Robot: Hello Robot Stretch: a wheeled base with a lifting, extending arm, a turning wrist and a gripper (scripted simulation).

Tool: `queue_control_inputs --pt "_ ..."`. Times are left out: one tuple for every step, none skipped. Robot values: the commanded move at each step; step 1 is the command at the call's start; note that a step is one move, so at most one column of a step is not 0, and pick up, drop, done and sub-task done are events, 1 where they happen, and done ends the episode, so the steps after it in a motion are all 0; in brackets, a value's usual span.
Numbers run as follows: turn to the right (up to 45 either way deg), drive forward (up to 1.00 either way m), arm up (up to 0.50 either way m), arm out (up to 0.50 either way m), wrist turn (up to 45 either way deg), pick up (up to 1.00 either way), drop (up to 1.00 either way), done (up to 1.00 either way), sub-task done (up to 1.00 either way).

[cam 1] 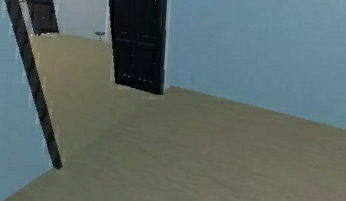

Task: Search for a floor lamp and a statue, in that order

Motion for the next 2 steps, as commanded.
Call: queue_control_inputs --pt "0.0 0.45 0.00 0.00 0.0 0.00 0.00 0.00 0.00" --pt "-21.0 0.00 0.00 0.00 0.0 0.00 0.00 0.00 0.00"
